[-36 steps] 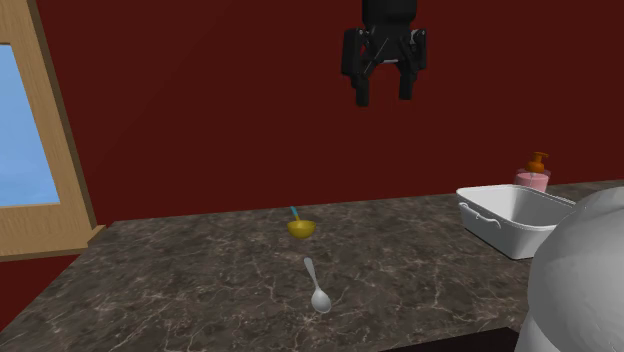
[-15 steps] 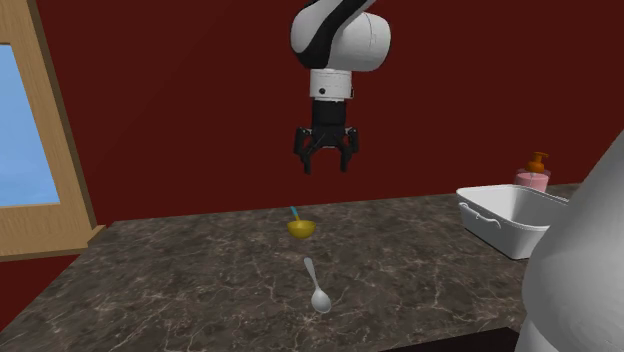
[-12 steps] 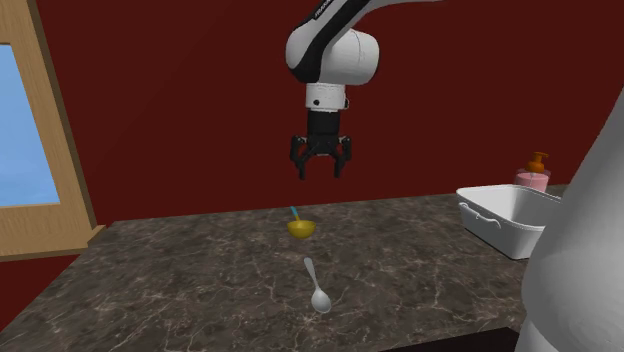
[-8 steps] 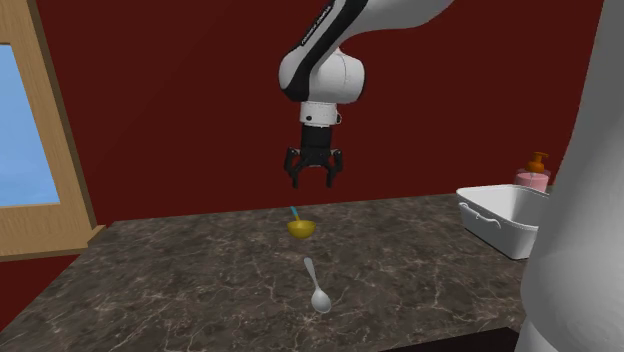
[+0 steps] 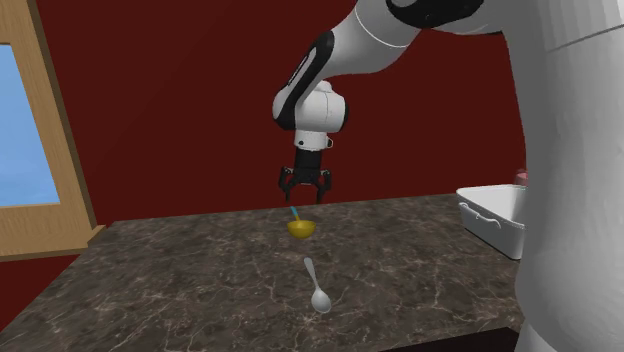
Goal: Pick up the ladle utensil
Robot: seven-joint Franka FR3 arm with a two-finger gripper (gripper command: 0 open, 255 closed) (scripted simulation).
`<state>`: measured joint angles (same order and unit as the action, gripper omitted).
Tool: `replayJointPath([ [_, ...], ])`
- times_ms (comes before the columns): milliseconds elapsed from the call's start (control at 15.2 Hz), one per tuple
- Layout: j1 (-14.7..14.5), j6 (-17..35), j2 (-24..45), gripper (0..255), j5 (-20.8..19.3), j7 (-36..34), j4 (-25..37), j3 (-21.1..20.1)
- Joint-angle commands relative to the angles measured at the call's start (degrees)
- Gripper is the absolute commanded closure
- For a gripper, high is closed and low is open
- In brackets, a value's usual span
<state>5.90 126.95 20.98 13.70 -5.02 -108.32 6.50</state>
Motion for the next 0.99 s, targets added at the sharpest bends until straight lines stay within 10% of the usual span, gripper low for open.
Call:
replayJointPath([
  [0, 0.7, 0.2, 4.5, 0, 1.5, 0.2, 4.0, -0.3],
  [858, 2.7, 3.6, 17.1, 0, 4.8, 1.3, 12.6, -1.6],
  [924, 2.7, 3.5, 17.2, 255, 4.8, 1.3, 12.8, -1.6],
])
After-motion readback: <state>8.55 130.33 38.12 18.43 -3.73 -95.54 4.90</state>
